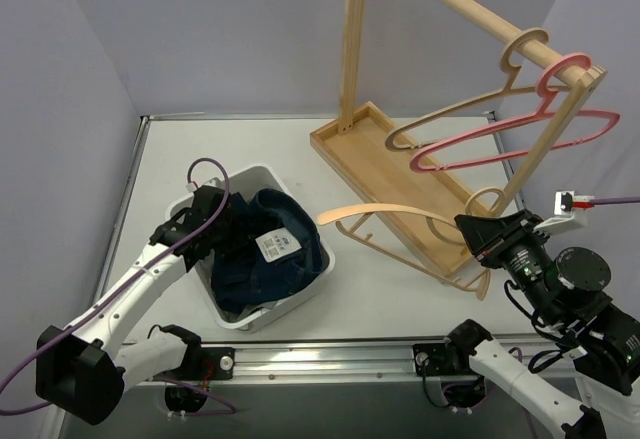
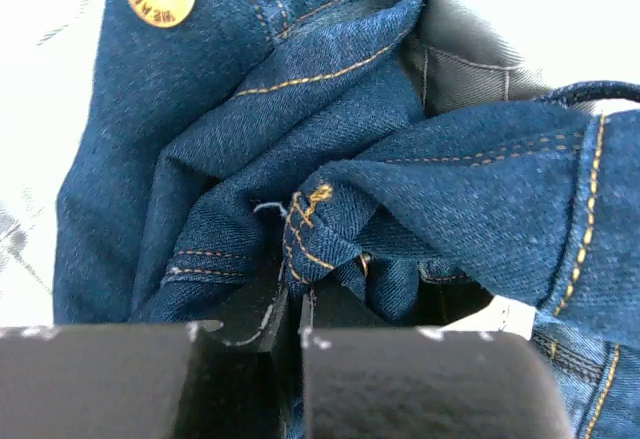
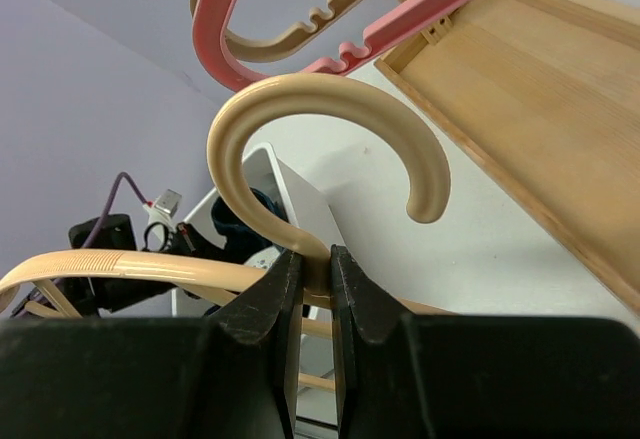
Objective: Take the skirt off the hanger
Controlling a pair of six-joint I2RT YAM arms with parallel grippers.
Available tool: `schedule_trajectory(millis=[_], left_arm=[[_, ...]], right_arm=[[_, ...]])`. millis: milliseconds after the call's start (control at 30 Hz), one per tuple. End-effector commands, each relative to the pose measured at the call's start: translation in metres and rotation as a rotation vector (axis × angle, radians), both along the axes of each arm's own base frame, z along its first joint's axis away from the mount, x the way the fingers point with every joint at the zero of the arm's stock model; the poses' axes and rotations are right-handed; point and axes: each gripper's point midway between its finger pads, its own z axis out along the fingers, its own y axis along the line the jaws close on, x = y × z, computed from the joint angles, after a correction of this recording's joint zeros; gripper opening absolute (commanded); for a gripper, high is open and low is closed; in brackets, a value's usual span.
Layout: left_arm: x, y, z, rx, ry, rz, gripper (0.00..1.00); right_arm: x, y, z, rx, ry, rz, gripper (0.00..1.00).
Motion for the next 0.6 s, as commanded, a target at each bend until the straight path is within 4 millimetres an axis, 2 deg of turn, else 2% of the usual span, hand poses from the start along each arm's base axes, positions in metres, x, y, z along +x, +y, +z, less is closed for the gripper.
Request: schedule_trajectory(millis=[0,33,67,167,200,333,400,467,500,567], left_arm=[[-0.016,0.01,0.007,0.012,0.049,0.056,0.07],[-0.017,0.012,0.011,0.021,0.042,0.056,0.14],[-0.013,0.013,0.023,0.018,0.017,0.06,0.36],[-0.017,0.017,0.043,0.004,-0.007,0.09,0.76],[-0.016,0.015,0.059,-0.028,-0.048,0.09,0.97],[-0.019,0.003,0.091,-0.102,-0.163,0.041,0.94],[-0.026,-0.002,0.107,-0.111,-0.221,0.006,0.94],[-0.027,0.002,0.127,-0.089,-0.299,0.012,0.94],[-0.031,-0.003,0.134,-0.086,-0.322,-0.015,0.94],[-0.029,-0.005,0.16,-0.075,-0.396,-0.038,0.94]], right_arm=[[0.005,0.009,0.011,-0.003,-0.038,0.034,0.0],[0.005,0.01,0.009,-0.006,-0.033,0.037,0.0],[0.005,0.011,0.007,-0.013,-0.028,0.041,0.0],[0.006,0.013,0.003,-0.03,-0.016,0.05,0.0],[0.008,0.013,-0.002,-0.047,0.002,0.051,0.0],[0.007,0.014,-0.01,-0.083,0.029,0.063,0.0],[0.006,0.015,-0.014,-0.091,0.043,0.068,0.0],[0.005,0.014,-0.016,-0.095,0.051,0.068,0.0],[0.005,0.013,-0.016,-0.098,0.055,0.065,0.0],[0.005,0.012,-0.02,-0.115,0.072,0.061,0.0]])
